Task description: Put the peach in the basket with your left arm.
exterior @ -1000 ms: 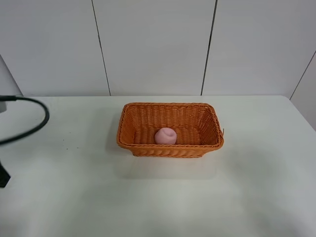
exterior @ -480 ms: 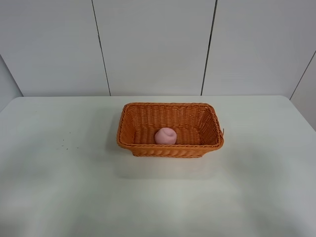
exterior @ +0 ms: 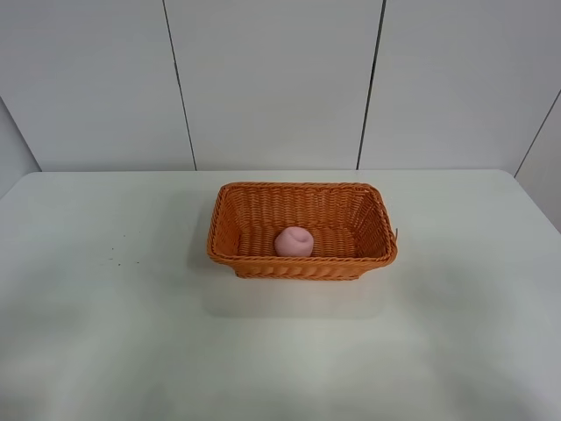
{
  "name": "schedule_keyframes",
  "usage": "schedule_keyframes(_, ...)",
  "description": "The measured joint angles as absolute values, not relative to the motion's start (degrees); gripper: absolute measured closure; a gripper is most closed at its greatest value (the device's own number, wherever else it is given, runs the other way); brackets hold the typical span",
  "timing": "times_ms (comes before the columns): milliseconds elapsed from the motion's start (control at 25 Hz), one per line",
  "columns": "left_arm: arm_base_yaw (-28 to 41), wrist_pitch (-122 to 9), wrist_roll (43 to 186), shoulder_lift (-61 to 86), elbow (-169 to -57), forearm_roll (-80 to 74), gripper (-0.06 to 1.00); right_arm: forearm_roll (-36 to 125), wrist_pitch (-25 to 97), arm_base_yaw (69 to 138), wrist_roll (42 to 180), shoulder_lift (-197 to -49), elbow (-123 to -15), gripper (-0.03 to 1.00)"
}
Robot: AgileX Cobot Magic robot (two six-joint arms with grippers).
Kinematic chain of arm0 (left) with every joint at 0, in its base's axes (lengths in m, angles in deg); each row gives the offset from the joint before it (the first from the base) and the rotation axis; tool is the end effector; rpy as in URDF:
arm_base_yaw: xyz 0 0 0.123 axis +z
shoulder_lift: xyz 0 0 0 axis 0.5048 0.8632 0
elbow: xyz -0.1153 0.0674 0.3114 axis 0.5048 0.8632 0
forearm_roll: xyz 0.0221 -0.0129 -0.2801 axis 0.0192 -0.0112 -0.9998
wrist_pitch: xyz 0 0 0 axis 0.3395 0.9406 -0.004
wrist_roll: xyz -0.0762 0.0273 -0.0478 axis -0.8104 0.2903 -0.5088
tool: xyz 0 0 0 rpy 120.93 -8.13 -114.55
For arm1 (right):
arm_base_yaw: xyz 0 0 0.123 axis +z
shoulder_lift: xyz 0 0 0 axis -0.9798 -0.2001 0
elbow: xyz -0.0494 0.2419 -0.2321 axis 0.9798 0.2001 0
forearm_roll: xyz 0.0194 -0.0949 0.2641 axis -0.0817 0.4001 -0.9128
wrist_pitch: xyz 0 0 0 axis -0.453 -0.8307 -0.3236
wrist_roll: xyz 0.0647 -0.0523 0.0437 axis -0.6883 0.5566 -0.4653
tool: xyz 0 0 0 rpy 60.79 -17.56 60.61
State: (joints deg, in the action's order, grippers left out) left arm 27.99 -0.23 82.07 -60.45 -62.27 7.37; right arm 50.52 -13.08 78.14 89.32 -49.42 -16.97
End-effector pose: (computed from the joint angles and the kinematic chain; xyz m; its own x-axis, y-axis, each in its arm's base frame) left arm -0.0310 -0.0032 0.2915 -0.4448 0.0132 -0.8955 0.0806 0.9964 -0.0253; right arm -0.0282 0.0028 0.2908 -0.4210 0.0050 -0.9070 -0.0187 0.9997 0.0142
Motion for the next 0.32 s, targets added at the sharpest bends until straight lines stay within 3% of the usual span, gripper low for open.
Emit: schedule_keyframes(320,28.0,-0.2,82.1,-60.5,-62.3,7.4,0.17,50.5,-13.1,78.1,89.3,-49.4,-17.0,0.27)
